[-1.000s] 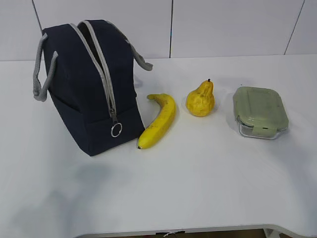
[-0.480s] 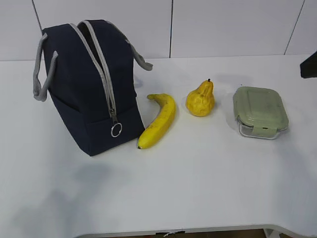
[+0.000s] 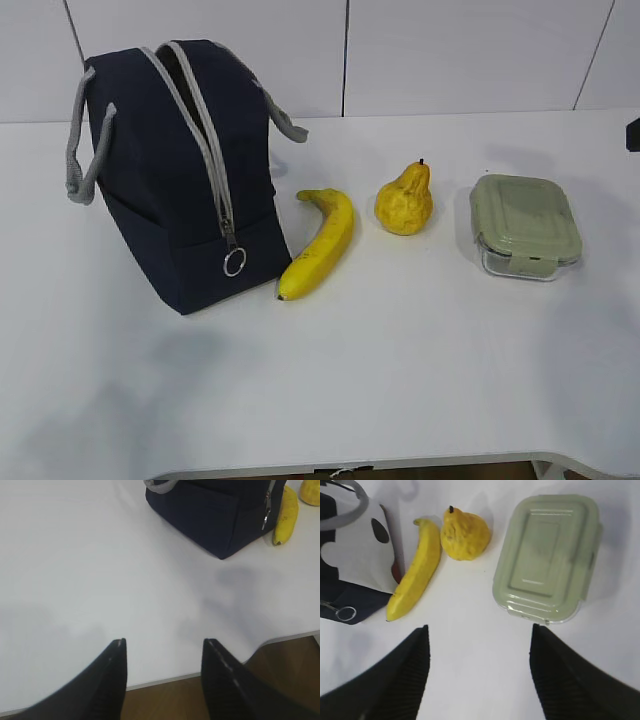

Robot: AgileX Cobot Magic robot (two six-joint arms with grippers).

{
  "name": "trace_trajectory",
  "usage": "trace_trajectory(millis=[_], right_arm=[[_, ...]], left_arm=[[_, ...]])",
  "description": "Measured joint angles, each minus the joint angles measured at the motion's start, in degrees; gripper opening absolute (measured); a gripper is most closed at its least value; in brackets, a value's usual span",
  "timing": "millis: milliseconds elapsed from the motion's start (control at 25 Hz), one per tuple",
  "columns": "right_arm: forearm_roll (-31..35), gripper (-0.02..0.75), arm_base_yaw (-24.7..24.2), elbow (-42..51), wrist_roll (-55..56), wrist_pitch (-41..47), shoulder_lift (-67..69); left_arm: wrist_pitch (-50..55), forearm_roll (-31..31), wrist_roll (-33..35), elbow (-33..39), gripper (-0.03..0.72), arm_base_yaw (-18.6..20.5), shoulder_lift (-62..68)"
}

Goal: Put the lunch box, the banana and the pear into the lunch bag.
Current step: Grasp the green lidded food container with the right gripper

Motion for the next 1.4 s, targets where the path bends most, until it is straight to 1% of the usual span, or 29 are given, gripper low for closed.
trace_trajectory(millis=[160,280,400,760,1240,1400], right_arm=[[8.23,0.515,-2.25,0.0,-4.62,2.0,3.62],[14.55,0.515,-4.22,0.0,-8.3,5.24,7.64],[18.68,0.515,-5.65,0.0,-11.59,7.92,11.13],[22.18,0.515,-7.6,-0.3,-16.96,8.61,17.35],[31.26,0.516,-8.3,-0.57,-22.91,8.86,31.13],[32.11,0.549,-9.05,-0.57,-24.46,8.86,32.33]], left_arm=[[0.0,0.0,0.0,0.0,0.347,0.0,0.0],[0.0,0.0,0.0,0.0,0.347,0.0,0.0],[0.0,0.0,0.0,0.0,0.347,0.0,0.0],[0.0,0.0,0.0,0.0,0.347,0.0,0.0],[0.0,0.0,0.0,0.0,0.347,0.0,0.0],[-0.05,0.0,0.0,0.0,0.347,0.0,0.0]])
